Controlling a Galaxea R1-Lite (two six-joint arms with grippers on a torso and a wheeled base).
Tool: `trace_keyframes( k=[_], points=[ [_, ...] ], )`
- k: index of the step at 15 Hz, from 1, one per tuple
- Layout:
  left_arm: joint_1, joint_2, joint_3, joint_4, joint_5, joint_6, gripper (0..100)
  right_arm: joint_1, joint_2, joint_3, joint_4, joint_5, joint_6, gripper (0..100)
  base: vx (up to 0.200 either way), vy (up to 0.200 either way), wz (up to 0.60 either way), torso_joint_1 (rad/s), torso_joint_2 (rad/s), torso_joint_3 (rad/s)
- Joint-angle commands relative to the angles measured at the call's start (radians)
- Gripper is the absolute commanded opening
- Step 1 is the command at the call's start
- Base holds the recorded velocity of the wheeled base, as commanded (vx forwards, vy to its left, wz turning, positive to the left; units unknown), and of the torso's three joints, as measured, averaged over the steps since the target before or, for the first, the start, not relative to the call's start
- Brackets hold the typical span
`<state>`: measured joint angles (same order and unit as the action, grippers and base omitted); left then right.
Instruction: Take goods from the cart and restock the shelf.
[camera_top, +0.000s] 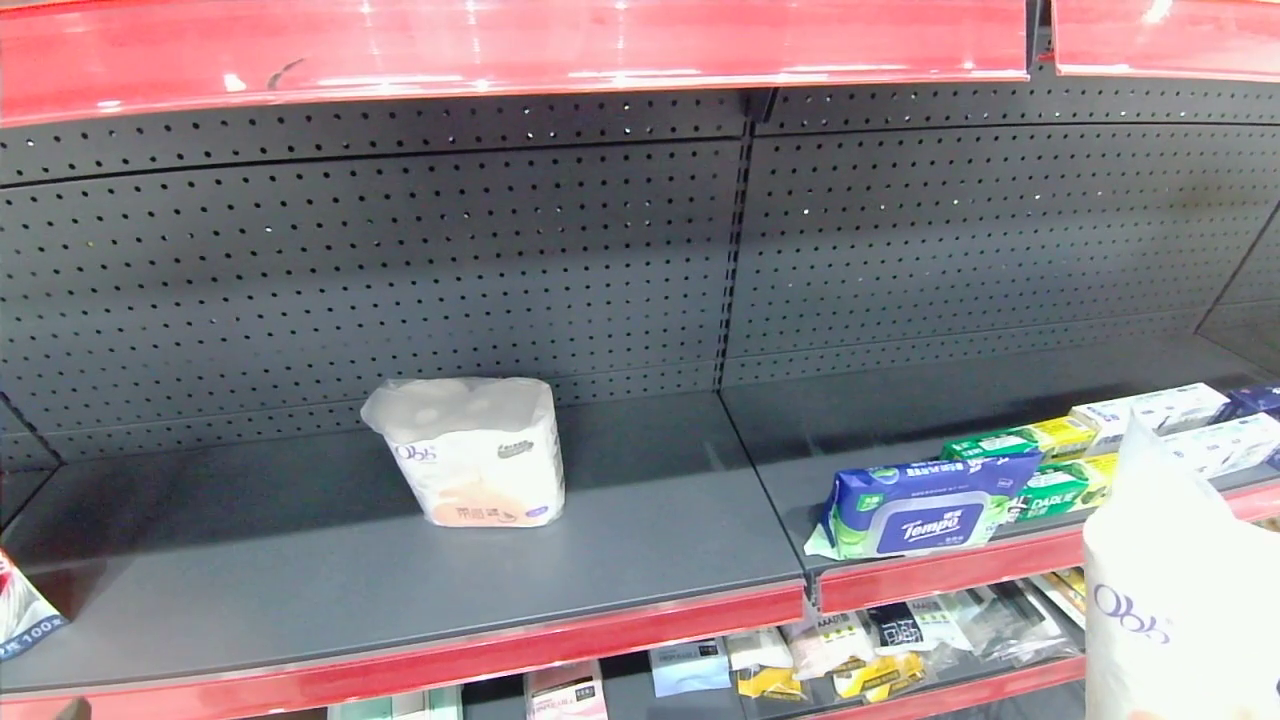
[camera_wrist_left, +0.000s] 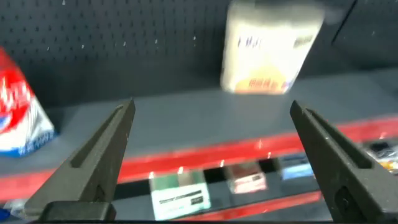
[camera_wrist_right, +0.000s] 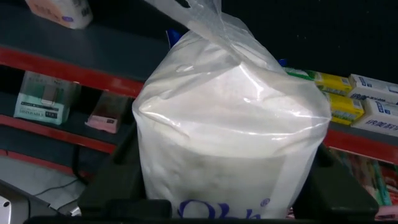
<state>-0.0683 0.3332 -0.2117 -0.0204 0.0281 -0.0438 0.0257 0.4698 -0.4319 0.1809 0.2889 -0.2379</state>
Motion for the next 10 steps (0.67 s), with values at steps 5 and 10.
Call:
trace_keyframes(
  k=[5, 10],
  points=[
    [0.053, 0.607, -0.152, -0.144, -0.014, 0.035, 100, 0.000, 0.018, 0.004, -0.003, 0.003, 0.000, 0, 0.000, 0.000, 0.00, 0.000, 0.00, 0.000],
    [0.131, 0.877, -0.176, -0.220, -0.257, 0.229, 100, 0.000, 0.041, 0.002, -0.003, 0.003, 0.002, 0, 0.000, 0.000, 0.00, 0.000, 0.00, 0.000]
  ],
)
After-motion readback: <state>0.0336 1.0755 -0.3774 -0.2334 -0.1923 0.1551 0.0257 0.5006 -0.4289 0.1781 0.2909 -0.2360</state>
